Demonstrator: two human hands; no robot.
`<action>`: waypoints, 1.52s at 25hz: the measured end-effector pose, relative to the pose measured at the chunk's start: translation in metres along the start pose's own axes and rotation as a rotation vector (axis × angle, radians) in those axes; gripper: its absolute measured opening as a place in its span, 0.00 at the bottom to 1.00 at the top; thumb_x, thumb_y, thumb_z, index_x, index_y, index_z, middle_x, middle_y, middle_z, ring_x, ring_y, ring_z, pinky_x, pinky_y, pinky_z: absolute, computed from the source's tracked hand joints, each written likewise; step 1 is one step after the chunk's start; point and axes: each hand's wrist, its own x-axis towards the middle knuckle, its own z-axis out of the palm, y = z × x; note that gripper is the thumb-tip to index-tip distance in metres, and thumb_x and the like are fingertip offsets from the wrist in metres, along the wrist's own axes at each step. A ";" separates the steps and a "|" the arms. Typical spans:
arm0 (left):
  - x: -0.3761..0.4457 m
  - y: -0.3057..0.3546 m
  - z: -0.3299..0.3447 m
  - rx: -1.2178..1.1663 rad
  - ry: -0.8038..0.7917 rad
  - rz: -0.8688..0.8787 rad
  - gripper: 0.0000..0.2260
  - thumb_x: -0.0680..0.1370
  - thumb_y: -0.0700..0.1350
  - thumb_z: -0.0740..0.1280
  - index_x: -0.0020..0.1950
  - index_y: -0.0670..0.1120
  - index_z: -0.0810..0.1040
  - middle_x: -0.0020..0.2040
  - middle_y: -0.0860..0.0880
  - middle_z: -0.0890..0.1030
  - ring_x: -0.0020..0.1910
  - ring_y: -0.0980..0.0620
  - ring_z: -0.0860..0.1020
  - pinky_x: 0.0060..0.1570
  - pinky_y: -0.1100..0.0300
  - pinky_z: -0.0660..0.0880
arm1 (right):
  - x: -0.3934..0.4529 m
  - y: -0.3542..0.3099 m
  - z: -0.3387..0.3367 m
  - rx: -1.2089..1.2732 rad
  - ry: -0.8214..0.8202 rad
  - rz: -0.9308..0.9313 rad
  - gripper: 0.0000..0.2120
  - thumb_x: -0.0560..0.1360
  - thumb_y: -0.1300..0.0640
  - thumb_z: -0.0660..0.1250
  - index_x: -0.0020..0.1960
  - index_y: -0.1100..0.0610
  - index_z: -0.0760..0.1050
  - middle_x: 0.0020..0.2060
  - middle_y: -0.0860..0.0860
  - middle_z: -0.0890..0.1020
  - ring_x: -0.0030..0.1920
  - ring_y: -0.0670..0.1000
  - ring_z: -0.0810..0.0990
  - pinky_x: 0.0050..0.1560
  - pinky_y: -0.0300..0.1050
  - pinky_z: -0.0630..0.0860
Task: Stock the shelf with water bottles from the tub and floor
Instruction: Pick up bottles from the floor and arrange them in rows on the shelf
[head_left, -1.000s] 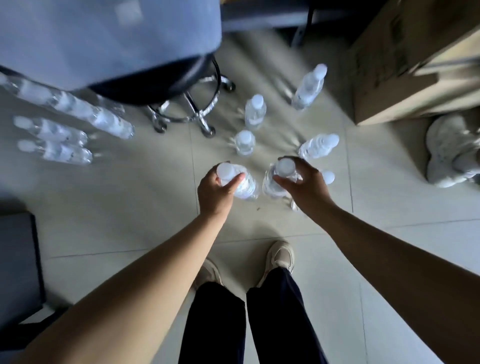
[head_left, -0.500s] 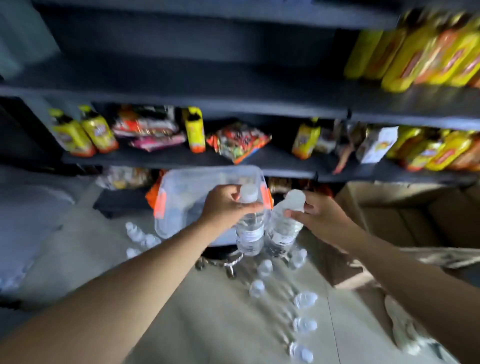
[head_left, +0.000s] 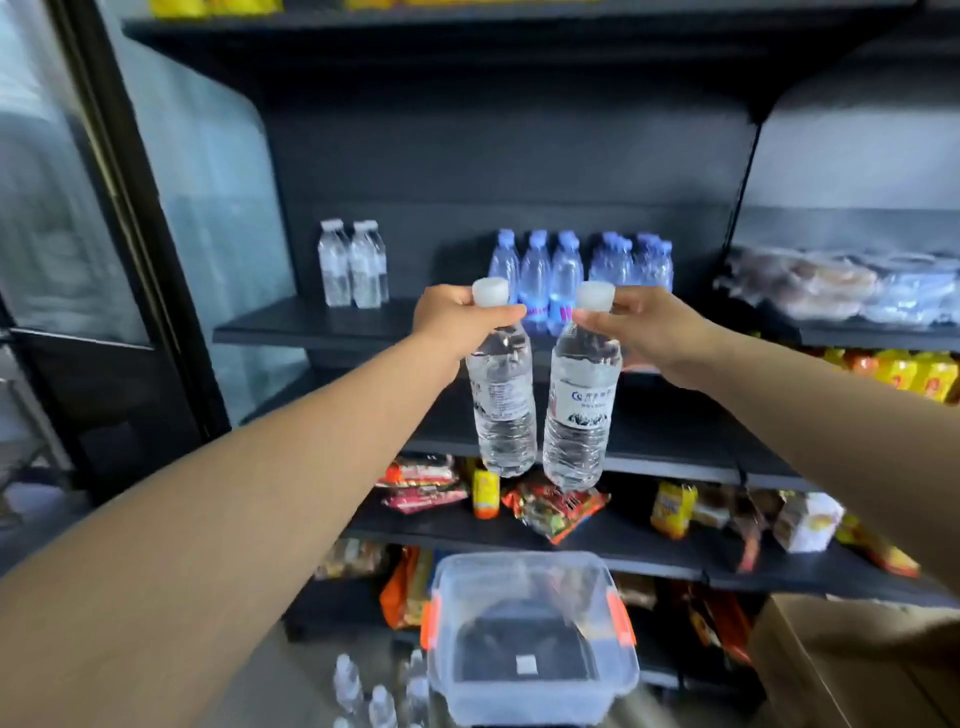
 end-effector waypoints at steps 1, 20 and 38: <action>0.008 0.009 -0.015 -0.001 0.019 0.010 0.17 0.67 0.45 0.77 0.53 0.43 0.81 0.46 0.50 0.81 0.42 0.55 0.78 0.34 0.69 0.71 | 0.012 -0.016 0.007 0.039 -0.010 -0.012 0.07 0.74 0.54 0.69 0.51 0.54 0.78 0.40 0.49 0.81 0.38 0.47 0.78 0.42 0.45 0.78; 0.363 -0.110 -0.235 0.182 0.476 -0.070 0.19 0.64 0.48 0.79 0.52 0.44 0.82 0.50 0.48 0.83 0.48 0.51 0.80 0.53 0.60 0.76 | 0.420 -0.011 0.245 0.252 -0.050 -0.044 0.13 0.73 0.56 0.71 0.57 0.57 0.78 0.48 0.51 0.82 0.51 0.51 0.81 0.58 0.51 0.75; 0.562 -0.216 -0.309 0.182 0.319 0.046 0.15 0.70 0.51 0.73 0.52 0.44 0.81 0.47 0.48 0.83 0.48 0.49 0.80 0.47 0.56 0.76 | 0.570 0.012 0.392 0.288 0.080 -0.034 0.03 0.75 0.56 0.68 0.48 0.51 0.77 0.41 0.46 0.84 0.41 0.42 0.82 0.37 0.34 0.75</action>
